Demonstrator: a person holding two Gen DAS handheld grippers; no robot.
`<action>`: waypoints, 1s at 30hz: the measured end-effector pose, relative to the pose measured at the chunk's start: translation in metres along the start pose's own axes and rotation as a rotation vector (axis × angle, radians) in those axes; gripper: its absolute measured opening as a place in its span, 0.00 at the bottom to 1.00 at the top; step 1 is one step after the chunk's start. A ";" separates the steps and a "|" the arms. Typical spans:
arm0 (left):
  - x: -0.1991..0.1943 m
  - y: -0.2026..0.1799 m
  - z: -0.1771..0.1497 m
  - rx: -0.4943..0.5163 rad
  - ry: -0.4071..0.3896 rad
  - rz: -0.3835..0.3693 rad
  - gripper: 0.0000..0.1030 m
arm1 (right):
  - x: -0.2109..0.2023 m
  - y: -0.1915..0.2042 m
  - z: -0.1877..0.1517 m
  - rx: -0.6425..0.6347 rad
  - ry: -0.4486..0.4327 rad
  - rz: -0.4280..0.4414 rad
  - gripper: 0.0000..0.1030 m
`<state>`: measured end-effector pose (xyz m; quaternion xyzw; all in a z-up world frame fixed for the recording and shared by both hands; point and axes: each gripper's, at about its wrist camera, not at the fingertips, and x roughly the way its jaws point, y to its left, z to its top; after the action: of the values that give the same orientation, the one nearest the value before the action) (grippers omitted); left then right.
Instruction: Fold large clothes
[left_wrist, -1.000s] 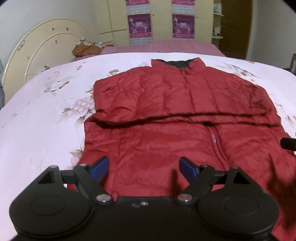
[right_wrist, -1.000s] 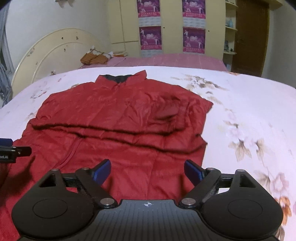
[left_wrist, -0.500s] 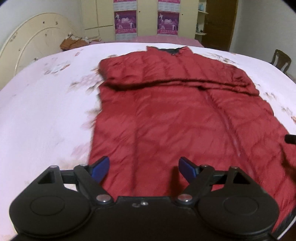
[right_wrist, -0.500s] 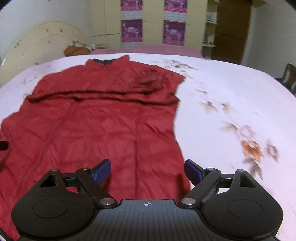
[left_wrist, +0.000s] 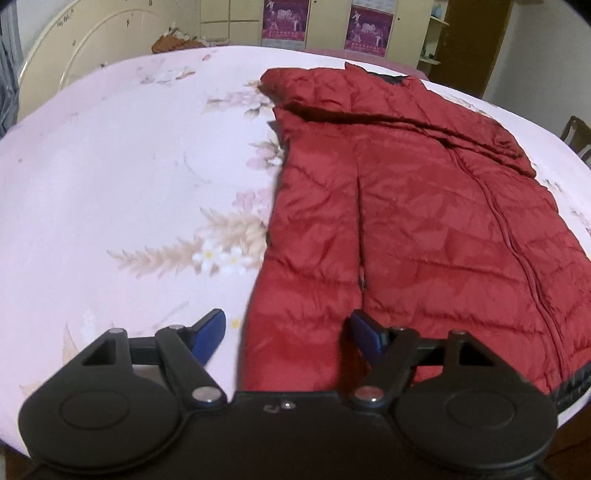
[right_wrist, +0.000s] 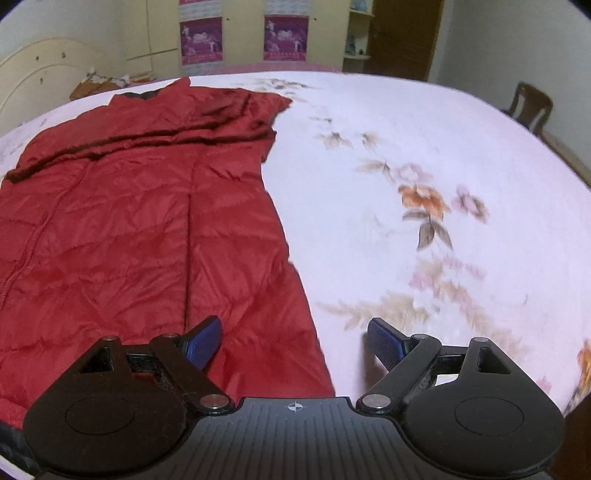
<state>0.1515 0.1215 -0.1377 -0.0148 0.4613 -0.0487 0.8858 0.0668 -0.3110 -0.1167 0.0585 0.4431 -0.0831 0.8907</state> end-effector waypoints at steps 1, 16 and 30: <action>0.000 0.000 -0.003 0.000 0.000 -0.001 0.71 | 0.000 -0.002 -0.002 0.019 0.007 0.011 0.83; -0.018 -0.008 -0.006 -0.029 -0.026 -0.245 0.12 | -0.024 0.006 -0.001 0.076 0.034 0.198 0.08; -0.041 -0.020 0.097 -0.060 -0.271 -0.306 0.10 | -0.049 0.009 0.101 0.133 -0.231 0.257 0.08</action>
<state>0.2061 0.1034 -0.0468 -0.1172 0.3317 -0.1665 0.9212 0.1181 -0.3155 -0.0171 0.1636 0.3204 -0.0039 0.9330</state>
